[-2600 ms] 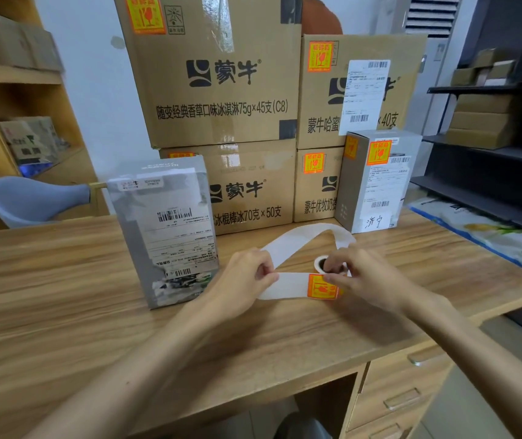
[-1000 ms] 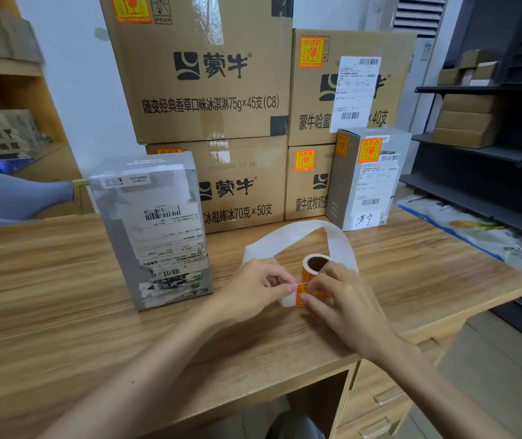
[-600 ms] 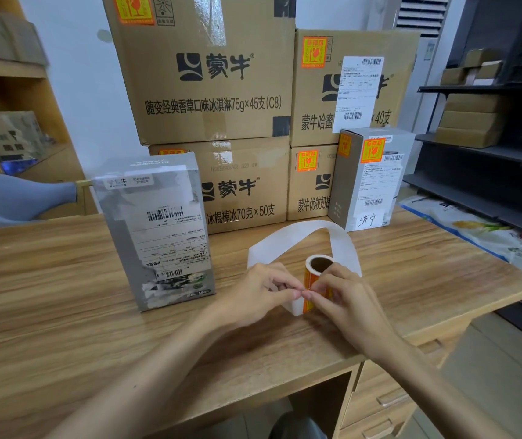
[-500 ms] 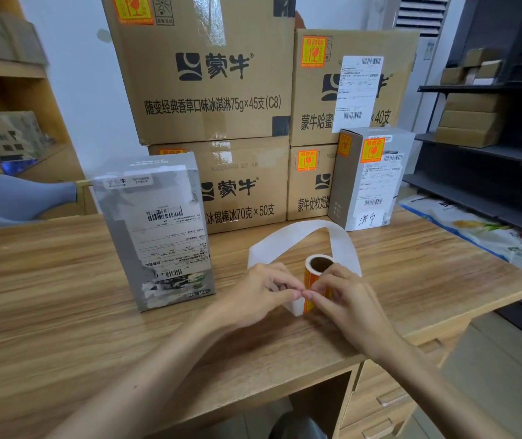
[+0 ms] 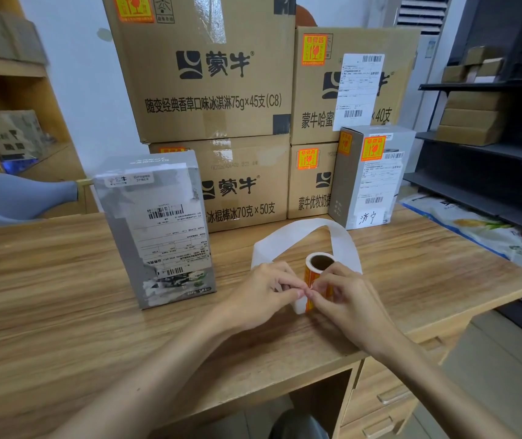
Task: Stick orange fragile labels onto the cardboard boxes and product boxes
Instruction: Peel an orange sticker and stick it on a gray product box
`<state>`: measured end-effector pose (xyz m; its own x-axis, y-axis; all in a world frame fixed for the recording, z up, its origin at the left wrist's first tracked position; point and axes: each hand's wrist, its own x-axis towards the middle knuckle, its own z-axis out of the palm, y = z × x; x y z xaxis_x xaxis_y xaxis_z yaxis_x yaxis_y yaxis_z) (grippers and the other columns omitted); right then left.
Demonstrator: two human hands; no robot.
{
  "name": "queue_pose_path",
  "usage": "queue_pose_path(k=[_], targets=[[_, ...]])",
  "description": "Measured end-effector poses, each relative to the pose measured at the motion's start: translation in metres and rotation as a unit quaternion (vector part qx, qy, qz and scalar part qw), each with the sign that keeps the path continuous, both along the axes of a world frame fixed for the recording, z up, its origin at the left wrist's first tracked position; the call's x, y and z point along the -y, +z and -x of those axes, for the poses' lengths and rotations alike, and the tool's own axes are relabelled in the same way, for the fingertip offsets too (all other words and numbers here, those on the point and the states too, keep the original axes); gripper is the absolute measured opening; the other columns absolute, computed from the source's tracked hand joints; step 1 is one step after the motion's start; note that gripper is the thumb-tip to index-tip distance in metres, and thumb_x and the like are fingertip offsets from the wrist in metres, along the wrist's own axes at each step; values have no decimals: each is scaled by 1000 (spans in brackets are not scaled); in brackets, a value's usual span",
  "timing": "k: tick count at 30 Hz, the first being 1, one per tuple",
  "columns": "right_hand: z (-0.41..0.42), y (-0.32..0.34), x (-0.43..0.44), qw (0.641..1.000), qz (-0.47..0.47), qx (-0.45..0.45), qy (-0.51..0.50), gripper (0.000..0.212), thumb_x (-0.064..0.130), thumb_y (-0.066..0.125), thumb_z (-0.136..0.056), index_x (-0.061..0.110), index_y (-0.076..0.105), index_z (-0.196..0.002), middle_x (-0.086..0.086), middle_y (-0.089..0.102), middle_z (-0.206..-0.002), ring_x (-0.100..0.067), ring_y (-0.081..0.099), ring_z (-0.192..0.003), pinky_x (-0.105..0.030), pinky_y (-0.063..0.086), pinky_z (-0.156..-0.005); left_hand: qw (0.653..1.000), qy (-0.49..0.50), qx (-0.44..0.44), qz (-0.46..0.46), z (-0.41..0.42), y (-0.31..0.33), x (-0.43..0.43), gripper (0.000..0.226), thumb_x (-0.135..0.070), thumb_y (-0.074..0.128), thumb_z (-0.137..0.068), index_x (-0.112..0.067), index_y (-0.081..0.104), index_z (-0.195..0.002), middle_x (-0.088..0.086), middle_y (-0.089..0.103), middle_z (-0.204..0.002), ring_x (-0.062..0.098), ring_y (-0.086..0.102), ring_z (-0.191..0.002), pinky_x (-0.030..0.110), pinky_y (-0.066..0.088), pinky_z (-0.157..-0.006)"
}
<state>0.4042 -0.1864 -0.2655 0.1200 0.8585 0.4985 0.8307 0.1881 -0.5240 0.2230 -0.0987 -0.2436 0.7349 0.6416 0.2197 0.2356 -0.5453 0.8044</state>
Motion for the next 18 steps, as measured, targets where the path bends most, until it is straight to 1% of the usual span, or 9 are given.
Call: queue_pose_path(k=[3, 5, 7, 11, 15, 18], targets=[[1, 0, -1, 1000, 4, 1, -1, 20, 43, 68, -87, 24, 73, -84, 16, 58, -90, -7, 51, -74, -33, 47, -65, 1000, 19, -8, -9, -1, 0, 1, 13, -21, 69, -96, -24, 82, -99, -8, 64, -95, 16, 61, -88, 39, 52, -79], [2, 0, 0, 1000, 6, 1, 2, 21, 42, 66, -88, 23, 74, -86, 17, 58, -92, -6, 50, -74, -30, 46, -64, 999, 26, -12, -13, -1, 0, 2, 14, -22, 69, -96, -23, 82, -101, -7, 65, -96, 16, 60, -88, 40, 52, -80], [2, 1, 0, 1000, 7, 2, 5, 20, 40, 65, -89, 23, 74, -88, 17, 58, -93, -5, 50, -74, -28, 44, -64, 999, 32, -10, -16, 0, 0, 3, 13, -23, 69, -96, -24, 82, -99, -6, 65, -96, 15, 60, -89, 41, 52, -81], [4, 4, 4, 1000, 7, -8, 0, 12, 36, 69, -89, 24, 70, -85, 17, 57, -90, -3, 50, -72, -23, 41, -62, 999, 39, -2, -20, 1, -1, 4, 11, -25, 71, -94, -27, 81, -94, -6, 64, -93, 14, 60, -87, 42, 53, -81], [8, 4, 5, 999, 10, -37, -9, 9, 31, 71, -89, 24, 69, -82, 14, 58, -90, -2, 51, -74, -20, 37, -61, 999, 38, 7, -22, 1, 0, 5, 11, -26, 72, -93, -25, 82, -96, -4, 66, -92, 15, 59, -87, 37, 52, -79], [10, 4, 5, 998, 12, -63, -12, 10, 27, 70, -90, 25, 68, -81, 14, 57, -91, -1, 52, -77, -18, 36, -63, 998, 55, 17, -32, 1, -1, 4, 10, -24, 72, -93, -27, 82, -95, -7, 65, -87, 14, 59, -84, 28, 49, -75]])
